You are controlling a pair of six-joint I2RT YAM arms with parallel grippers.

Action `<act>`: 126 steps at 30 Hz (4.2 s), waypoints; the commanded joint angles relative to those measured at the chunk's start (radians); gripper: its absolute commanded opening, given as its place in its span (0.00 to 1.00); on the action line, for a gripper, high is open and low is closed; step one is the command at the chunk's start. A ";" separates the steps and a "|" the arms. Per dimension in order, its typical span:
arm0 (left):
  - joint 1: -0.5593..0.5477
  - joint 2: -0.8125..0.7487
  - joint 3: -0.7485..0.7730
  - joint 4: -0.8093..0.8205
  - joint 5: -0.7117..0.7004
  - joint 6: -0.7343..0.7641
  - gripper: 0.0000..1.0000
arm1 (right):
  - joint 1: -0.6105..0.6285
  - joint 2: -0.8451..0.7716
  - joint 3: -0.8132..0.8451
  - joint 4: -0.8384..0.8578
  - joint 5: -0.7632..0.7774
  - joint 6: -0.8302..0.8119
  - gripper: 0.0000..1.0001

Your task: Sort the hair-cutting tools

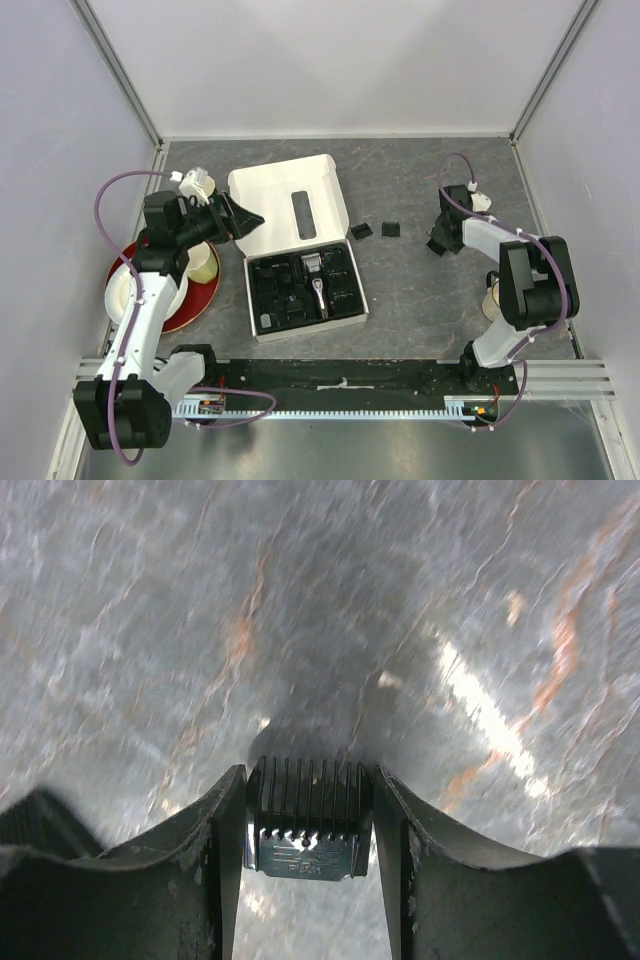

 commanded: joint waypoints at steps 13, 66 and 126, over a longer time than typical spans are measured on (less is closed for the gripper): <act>-0.550 -0.052 -0.093 0.475 -0.109 -0.143 0.89 | 0.121 -0.472 -0.110 0.056 -0.557 0.361 0.28; -1.066 0.551 0.152 0.876 -0.939 0.027 0.18 | 0.219 -0.567 -0.017 0.053 -0.584 0.493 0.28; -0.856 0.393 -0.118 0.275 -0.175 -0.511 0.02 | 0.199 -0.510 -0.345 -0.105 -0.373 -0.045 0.82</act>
